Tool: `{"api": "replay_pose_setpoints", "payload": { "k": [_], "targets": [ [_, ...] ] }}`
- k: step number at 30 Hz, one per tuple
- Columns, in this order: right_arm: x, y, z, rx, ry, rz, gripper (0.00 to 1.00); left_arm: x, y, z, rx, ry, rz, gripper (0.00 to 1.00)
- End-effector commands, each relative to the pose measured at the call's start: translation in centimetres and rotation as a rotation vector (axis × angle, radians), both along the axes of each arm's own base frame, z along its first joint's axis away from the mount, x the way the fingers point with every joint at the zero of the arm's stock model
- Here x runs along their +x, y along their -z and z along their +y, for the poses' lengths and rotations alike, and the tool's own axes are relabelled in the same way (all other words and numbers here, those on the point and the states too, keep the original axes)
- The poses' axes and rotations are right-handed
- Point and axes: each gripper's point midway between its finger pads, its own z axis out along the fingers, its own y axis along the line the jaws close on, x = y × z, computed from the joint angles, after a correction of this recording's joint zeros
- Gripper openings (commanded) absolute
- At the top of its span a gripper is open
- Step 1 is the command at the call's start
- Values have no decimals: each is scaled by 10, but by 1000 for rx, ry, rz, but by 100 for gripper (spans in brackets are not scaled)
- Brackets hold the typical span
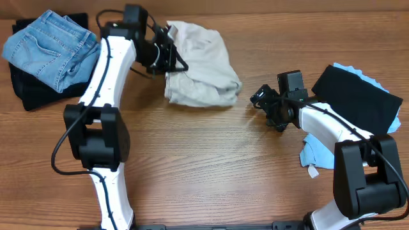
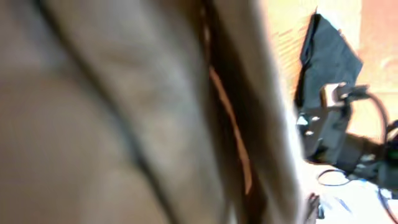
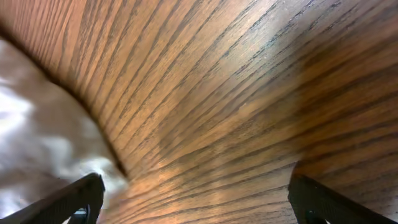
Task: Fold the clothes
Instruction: 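Lift the beige bundle with the left gripper and carry it to the jeans stack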
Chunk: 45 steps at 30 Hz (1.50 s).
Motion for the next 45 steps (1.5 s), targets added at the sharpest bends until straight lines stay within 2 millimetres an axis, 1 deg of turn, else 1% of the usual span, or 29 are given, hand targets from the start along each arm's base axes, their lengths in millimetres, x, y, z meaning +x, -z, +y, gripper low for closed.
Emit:
{"api": "replay_pose_setpoints", "payload": {
  "k": [1, 2, 4, 6, 9, 11, 13, 14, 16, 17, 21, 23, 24, 26, 27, 29, 30, 32, 33, 34, 35, 36, 37, 38, 40, 41, 42, 43, 45],
  "targets": [
    [-8, 13, -14, -57, 31, 38, 100, 22, -62, 25, -12, -59, -138, 4],
    [-8, 13, -14, -57, 31, 38, 100, 27, -73, 40, 8, -92, -162, 4],
    [-8, 13, -14, -57, 31, 39, 100, 35, -89, 60, 8, -132, -206, 4],
    [-8, 13, -14, -57, 31, 39, 100, 41, -96, 76, 10, -168, -228, 4],
    [-9, 14, -14, -58, 31, 40, 100, 50, -111, 111, 12, -248, -267, 4],
    [-9, 14, -14, -59, 28, 40, 100, 53, -125, 144, 17, -319, -297, 4],
    [-9, 14, -14, -59, 28, 40, 100, 54, -136, 175, 18, -394, -310, 4],
    [-9, 14, -14, -59, 28, 40, 100, 53, -139, 194, 19, -440, -311, 4],
    [-9, 14, -14, -59, 28, 41, 100, 52, -141, 235, 33, -517, -329, 4],
    [-9, 14, -14, -59, 27, 42, 100, 49, -143, 263, 38, -576, -338, 4],
    [-10, 14, -14, -61, 25, 44, 100, 36, -145, 331, 58, -737, -338, 4],
    [-10, 14, -14, -61, 24, 44, 100, 29, -146, 368, 111, -811, -363, 4],
    [-10, 14, -14, -61, 24, 43, 100, 27, -146, 380, 137, -837, -374, 4],
    [-10, 14, -14, -60, 24, 43, 100, 33, -156, 385, 131, -831, -431, 4],
    [-10, 14, -14, -60, 24, 43, 100, 42, -167, 378, 105, -800, -490, 4],
    [-10, 14, -14, -61, 24, 44, 100, 56, -182, 372, 99, -767, -579, 4],
    [-10, 14, -14, -61, 24, 44, 100, 64, -192, 375, 122, -763, -644, 4],
    [-10, 14, -14, -61, 24, 44, 100, 73, -202, 383, 151, -769, -715, 4],
    [-10, 14, -14, -61, 24, 44, 100, 76, -200, 386, 157, -772, -722, 4],
    [-10, 14, -14, -61, 24, 44, 100, 80, -189, 393, 177, -793, -705, 4],
    [-10, 14, -14, -60, 24, 44, 100, 85, -169, 398, 179, -798, -665, 4],
    [-10, 14, -14, -60, 24, 43, 100, 89, -144, 398, 152, -789, -609, 4],
    [-10, 14, -13, -58, 23, 44, 100, 92, -124, 397, 128, -780, -564, 4],
    [-10, 14, -13, -58, 23, 44, 100, 93, -93, 397, 111, -784, -485, 4],
    [-10, 14, -13, -57, 23, 44, 100, 89, -55, 399, 99, -796, -375, 4],
    [-10, 14, -13, -57, 23, 44, 100, 86, -43, 399, 93, -802, -333, 5],
    [-10, 14, -13, -57, 23, 44, 100, 81, -35, 400, 96, -811, -294, 8],
    [-10, 14, -13, -57, 23, 44, 100, 74, -29, 402, 107, -825, -255, 10],
    [-10, 14, -13, -58, 23, 44, 100, 59, -21, 407, 112, -864, -176, 8]
  ]
}}
